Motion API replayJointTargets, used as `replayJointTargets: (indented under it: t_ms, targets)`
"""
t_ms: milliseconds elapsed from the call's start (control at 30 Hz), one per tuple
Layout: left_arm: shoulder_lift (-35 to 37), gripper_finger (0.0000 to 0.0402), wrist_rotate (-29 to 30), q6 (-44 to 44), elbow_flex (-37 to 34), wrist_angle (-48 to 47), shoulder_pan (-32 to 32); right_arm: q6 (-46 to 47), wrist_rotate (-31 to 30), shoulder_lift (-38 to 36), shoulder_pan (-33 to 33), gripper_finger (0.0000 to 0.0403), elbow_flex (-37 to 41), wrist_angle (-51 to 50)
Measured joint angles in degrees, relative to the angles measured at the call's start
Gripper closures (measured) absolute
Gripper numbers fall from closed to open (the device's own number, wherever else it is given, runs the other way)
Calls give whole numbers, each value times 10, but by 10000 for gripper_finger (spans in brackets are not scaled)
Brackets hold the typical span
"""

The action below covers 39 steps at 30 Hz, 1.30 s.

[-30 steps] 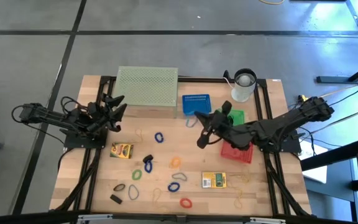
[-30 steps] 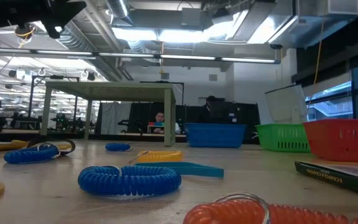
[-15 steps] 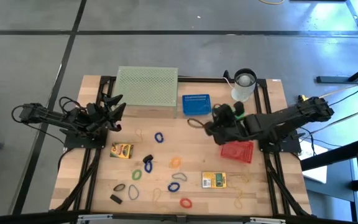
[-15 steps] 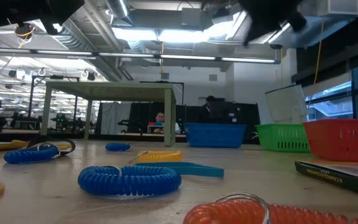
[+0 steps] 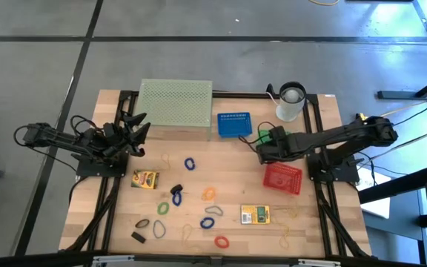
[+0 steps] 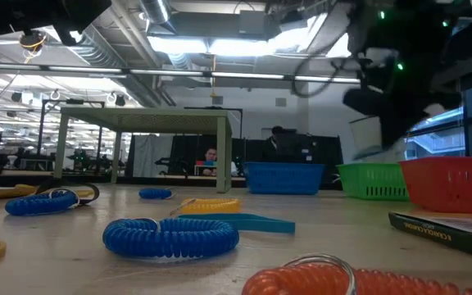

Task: Pick & Place Office Desk Supplies
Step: Put the blue rubber band into the green bin, then put the crayon box into the red bin

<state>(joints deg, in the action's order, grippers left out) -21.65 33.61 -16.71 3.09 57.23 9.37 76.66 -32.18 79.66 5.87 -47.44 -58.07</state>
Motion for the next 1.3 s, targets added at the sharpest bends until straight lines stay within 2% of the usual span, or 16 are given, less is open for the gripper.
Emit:
replayJointTargets:
  t_ms: [100,367,500,700,833,1033,1133,1300]
  targets:
    - [0,211,0,0,0,0,0,25,16,0,-3,397,23,1]
    - [0,210,0,0,0,0,0,40,7,0,-3,389,37,6]
    - [0,212,0,0,0,0,0,39,6,0,-3,356,37,7]
    - [0,210,0,0,0,-3,0,38,5,0,-3,283,37,6]
    - [0,212,0,0,0,-3,0,9,5,0,-6,242,18,-16]
    - [0,210,0,0,0,-3,0,4,13,0,-8,223,-51,-54]
    - [0,211,0,0,0,-3,0,4,61,0,-8,228,-85,-46]
    - [0,212,0,10,0,-3,0,5,242,0,16,241,-103,14]
